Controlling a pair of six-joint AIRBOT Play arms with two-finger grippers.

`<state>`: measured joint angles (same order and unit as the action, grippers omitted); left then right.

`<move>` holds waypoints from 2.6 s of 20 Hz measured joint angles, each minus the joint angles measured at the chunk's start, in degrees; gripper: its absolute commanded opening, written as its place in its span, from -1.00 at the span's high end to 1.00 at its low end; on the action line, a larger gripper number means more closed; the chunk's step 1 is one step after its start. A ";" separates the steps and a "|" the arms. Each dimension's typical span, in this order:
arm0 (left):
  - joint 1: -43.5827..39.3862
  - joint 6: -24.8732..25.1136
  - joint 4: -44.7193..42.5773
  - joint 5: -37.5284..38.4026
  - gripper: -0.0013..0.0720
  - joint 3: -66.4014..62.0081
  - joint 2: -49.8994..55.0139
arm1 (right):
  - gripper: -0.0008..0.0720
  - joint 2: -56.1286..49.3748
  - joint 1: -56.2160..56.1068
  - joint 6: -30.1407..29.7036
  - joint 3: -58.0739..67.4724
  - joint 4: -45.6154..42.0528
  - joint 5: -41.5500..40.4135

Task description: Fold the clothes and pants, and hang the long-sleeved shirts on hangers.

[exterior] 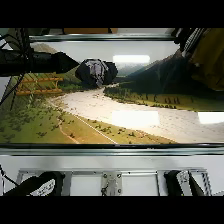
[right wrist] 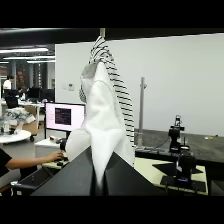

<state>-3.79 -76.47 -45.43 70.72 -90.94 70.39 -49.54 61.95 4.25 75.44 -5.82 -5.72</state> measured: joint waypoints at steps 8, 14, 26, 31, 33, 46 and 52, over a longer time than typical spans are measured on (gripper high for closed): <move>0.00 0.07 0.00 1.42 0.93 0.00 0.00 | 0.94 0.02 0.37 2.21 0.09 0.00 0.28; 0.00 0.20 0.00 1.05 0.93 0.00 0.00 | 0.95 3.52 0.37 3.06 0.68 -0.09 5.53; 0.00 0.17 -0.04 1.99 0.93 0.00 0.00 | 0.94 2.93 0.44 5.05 4.02 0.87 -2.71; 0.00 0.17 -0.04 3.74 0.93 0.00 0.00 | 0.94 0.11 0.44 5.42 4.20 0.48 -4.09; 0.00 0.17 -0.04 4.17 0.93 0.00 0.00 | 0.94 -0.68 0.44 5.42 4.20 0.48 -4.44; 0.00 0.09 -0.04 4.74 0.93 0.00 0.00 | -0.32 0.11 0.44 5.20 4.20 0.42 2.73; 0.00 0.20 -0.04 4.68 0.93 0.00 0.00 | -0.32 5.73 0.33 6.16 4.22 0.98 26.60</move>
<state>-3.79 -76.27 -45.47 75.40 -90.94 70.39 -43.81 62.28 10.41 79.66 -4.84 20.88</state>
